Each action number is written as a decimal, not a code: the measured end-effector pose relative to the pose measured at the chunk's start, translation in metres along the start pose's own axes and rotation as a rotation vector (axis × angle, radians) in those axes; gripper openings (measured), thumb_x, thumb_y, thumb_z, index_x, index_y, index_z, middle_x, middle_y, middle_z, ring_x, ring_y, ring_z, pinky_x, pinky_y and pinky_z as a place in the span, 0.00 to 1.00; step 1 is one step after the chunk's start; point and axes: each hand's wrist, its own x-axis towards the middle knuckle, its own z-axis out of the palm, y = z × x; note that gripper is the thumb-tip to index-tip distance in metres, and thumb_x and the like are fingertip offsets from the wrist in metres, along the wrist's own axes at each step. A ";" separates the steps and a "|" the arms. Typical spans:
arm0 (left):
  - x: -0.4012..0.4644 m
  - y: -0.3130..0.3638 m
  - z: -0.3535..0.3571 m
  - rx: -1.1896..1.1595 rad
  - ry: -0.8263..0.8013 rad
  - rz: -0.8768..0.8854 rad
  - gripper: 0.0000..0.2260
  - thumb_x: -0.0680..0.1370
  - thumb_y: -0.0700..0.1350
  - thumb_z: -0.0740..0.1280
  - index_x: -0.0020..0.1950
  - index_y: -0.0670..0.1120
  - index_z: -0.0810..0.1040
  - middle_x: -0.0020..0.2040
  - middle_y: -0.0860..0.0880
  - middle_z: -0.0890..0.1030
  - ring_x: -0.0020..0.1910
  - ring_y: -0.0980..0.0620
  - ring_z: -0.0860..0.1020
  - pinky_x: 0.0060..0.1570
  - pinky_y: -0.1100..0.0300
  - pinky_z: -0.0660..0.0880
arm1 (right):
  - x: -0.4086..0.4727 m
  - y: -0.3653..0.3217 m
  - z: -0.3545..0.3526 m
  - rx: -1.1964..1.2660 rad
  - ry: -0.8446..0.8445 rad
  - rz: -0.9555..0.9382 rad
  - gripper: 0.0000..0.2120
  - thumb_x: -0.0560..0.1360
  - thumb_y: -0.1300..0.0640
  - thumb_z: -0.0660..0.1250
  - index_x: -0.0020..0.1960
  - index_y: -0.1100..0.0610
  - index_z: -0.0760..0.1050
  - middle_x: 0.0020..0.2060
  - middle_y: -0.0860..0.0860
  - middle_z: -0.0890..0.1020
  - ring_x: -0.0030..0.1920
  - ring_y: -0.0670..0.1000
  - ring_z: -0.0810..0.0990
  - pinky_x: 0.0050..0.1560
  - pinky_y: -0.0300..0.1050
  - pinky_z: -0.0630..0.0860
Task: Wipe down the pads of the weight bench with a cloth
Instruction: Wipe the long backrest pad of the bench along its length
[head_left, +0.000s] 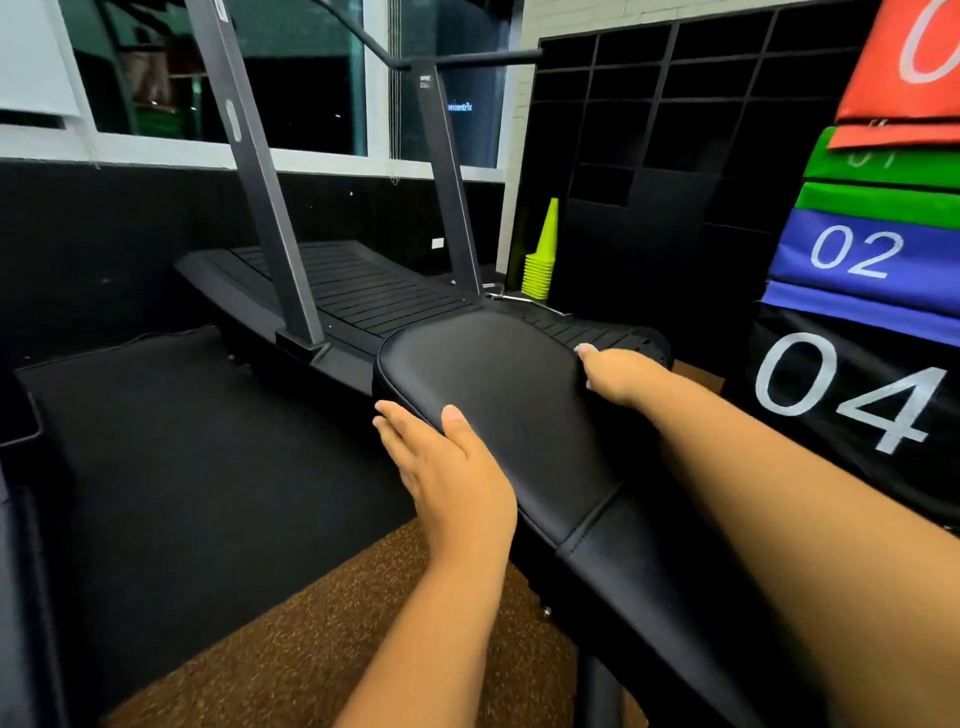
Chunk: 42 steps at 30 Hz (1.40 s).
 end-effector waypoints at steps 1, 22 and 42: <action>0.000 0.000 -0.001 0.000 -0.001 0.001 0.29 0.84 0.53 0.50 0.80 0.46 0.39 0.81 0.48 0.42 0.79 0.50 0.47 0.72 0.60 0.49 | 0.004 -0.011 -0.002 -0.012 0.004 0.006 0.19 0.83 0.57 0.48 0.70 0.60 0.65 0.68 0.61 0.72 0.66 0.61 0.71 0.67 0.53 0.66; -0.004 -0.002 -0.005 -0.036 -0.023 0.008 0.29 0.84 0.54 0.50 0.80 0.49 0.39 0.80 0.51 0.42 0.79 0.52 0.47 0.67 0.66 0.50 | 0.013 -0.046 -0.008 0.024 -0.026 -0.019 0.21 0.85 0.56 0.46 0.77 0.59 0.58 0.76 0.58 0.61 0.74 0.58 0.63 0.69 0.48 0.58; -0.025 -0.030 -0.050 -0.200 -0.271 -0.159 0.23 0.83 0.57 0.53 0.78 0.57 0.58 0.77 0.57 0.60 0.75 0.54 0.60 0.72 0.56 0.59 | -0.007 -0.056 0.014 0.023 0.168 -0.238 0.25 0.83 0.45 0.45 0.77 0.51 0.55 0.73 0.58 0.63 0.71 0.62 0.62 0.70 0.58 0.58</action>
